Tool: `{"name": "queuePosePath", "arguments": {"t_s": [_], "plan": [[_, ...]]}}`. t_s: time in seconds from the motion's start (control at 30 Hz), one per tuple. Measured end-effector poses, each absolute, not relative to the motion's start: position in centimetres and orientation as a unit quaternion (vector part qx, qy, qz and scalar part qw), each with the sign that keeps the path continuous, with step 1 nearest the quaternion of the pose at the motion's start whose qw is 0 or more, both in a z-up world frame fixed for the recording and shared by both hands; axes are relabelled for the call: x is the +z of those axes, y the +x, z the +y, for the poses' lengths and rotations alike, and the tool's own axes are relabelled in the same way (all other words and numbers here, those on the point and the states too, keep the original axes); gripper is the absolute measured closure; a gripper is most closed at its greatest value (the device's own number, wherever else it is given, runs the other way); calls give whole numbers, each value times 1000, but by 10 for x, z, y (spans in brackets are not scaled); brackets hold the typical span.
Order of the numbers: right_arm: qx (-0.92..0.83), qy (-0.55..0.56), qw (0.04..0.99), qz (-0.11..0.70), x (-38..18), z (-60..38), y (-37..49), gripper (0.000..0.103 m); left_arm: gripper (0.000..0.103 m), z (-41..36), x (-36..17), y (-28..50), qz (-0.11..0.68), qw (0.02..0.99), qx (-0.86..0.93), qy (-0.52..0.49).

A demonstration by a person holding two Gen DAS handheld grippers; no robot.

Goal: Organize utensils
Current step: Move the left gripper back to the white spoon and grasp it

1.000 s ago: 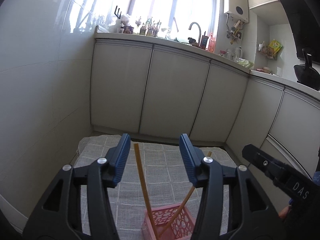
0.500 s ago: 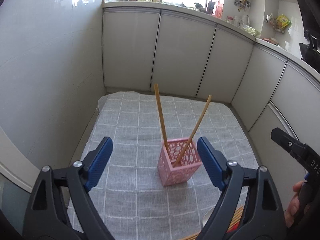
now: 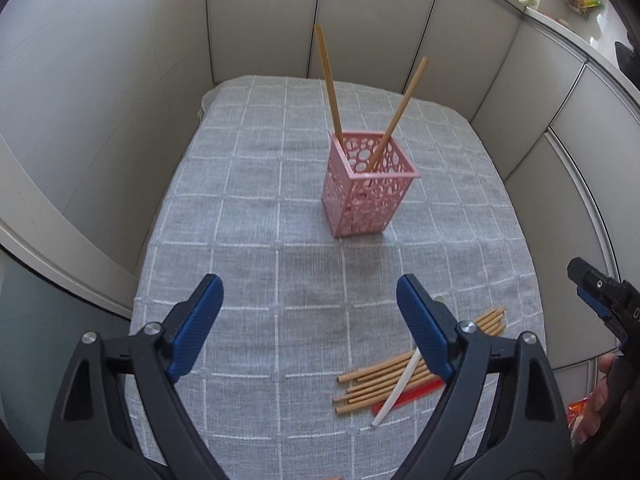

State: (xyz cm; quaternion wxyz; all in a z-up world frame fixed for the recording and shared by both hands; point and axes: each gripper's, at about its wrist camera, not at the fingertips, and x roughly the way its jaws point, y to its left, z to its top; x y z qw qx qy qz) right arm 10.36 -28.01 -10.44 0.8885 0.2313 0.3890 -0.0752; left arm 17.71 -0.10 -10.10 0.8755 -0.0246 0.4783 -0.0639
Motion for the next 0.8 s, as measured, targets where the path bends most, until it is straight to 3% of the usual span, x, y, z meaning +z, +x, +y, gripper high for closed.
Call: {"name": "queuePosePath", "arguments": {"t_s": [0.27,0.6,0.8], "plan": [[-84,241,813,523,-167,-295,107,18,15,-32,-149,174,556,826,-90,24],[-97,251,787,555,-188,-319,109,18,16,-72,-181,188,570,802,-176,21],[-91,265,773,569,-198,-328,112,18,35,-104,-197,204,575,790,-214,8]]}}
